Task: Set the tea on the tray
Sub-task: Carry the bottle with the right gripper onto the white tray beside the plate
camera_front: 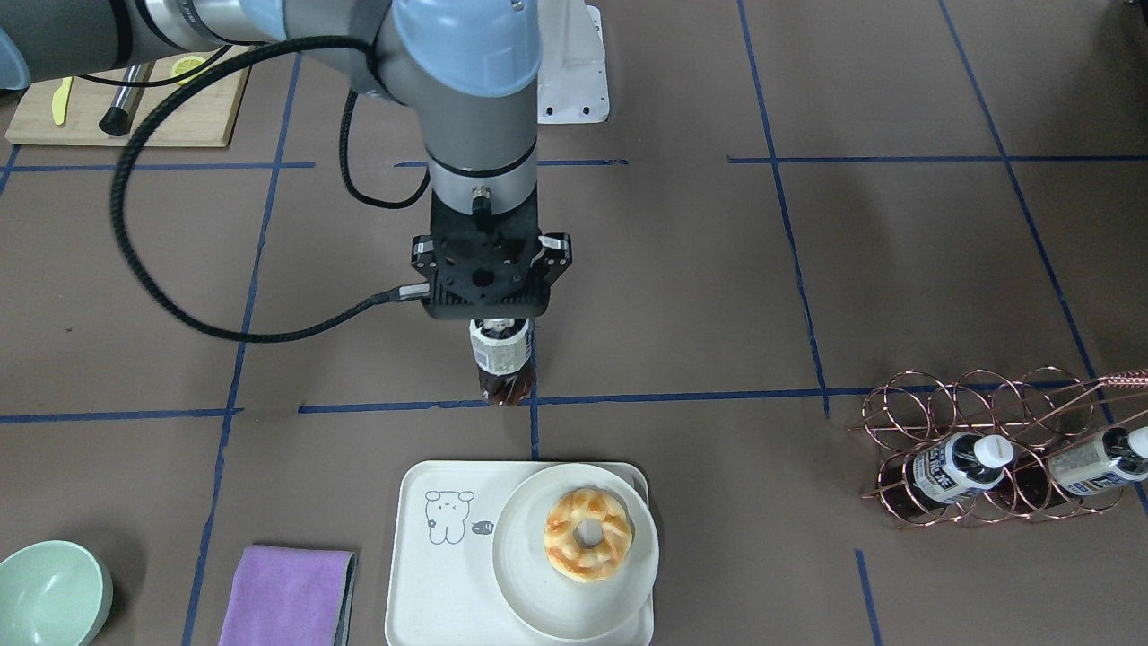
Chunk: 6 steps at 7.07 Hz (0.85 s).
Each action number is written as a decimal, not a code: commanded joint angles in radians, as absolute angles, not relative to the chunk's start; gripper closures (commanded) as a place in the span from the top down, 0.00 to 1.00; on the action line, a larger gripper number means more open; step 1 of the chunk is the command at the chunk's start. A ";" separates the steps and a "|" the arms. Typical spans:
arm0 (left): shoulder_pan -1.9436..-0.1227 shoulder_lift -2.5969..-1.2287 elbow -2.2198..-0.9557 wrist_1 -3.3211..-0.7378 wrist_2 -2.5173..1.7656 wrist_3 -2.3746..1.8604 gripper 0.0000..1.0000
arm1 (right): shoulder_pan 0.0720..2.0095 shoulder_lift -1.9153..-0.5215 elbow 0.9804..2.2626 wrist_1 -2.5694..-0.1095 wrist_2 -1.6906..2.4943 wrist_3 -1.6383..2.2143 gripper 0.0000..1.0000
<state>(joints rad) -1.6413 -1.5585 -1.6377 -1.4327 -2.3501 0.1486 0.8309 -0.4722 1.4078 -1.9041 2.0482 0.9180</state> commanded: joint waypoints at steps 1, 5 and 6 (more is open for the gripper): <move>-1.641 -1.559 -1.640 -1.434 -2.350 0.149 1.00 | 0.949 -0.410 1.144 -1.770 2.133 0.819 0.00; -1.641 -1.559 -1.646 -1.433 -2.350 0.147 1.00 | 0.971 -0.405 1.005 -1.667 2.134 0.796 0.00; -1.641 -1.559 -1.646 -1.434 -2.350 0.147 1.00 | 0.969 -0.405 0.997 -1.667 2.134 0.804 0.00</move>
